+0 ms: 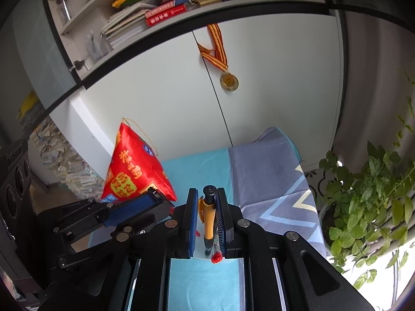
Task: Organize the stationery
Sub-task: 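Lower the cutter and orange pen into the frosted cup and open both tools, then withdraw both tools from the cup back over the table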
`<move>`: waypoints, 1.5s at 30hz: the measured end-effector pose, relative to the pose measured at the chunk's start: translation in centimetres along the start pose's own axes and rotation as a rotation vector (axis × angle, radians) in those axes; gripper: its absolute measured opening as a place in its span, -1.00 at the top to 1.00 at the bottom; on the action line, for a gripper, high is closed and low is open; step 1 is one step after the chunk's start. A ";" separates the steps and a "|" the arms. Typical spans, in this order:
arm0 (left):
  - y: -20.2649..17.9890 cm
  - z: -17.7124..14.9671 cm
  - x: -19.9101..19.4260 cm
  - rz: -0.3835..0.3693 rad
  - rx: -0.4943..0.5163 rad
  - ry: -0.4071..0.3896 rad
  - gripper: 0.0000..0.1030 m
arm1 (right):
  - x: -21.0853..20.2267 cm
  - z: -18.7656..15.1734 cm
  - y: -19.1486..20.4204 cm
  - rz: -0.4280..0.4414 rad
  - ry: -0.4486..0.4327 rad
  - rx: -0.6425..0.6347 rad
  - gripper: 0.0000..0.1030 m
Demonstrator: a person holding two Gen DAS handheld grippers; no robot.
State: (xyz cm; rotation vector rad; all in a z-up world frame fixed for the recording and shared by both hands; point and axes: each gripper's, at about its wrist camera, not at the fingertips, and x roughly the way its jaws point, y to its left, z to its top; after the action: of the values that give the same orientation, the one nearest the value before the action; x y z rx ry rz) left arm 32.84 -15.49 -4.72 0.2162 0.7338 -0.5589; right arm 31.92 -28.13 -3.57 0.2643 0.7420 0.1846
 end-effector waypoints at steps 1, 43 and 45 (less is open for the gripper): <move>0.0 -0.1 0.3 -0.001 0.000 0.006 0.77 | 0.3 -0.1 0.0 -0.005 0.006 -0.004 0.72; 2.4 -3.4 -0.8 0.030 -0.069 0.048 0.70 | 0.7 -2.8 0.7 -0.008 0.080 -0.021 0.72; 2.9 -3.7 -2.0 0.047 -0.080 0.032 0.69 | -0.1 -2.9 1.1 -0.005 0.072 -0.021 0.72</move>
State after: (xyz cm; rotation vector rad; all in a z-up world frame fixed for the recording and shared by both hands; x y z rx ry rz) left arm 31.09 -10.89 -6.02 0.1679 0.7790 -0.4810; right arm 29.82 -26.56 -5.23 0.2371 0.8111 0.1982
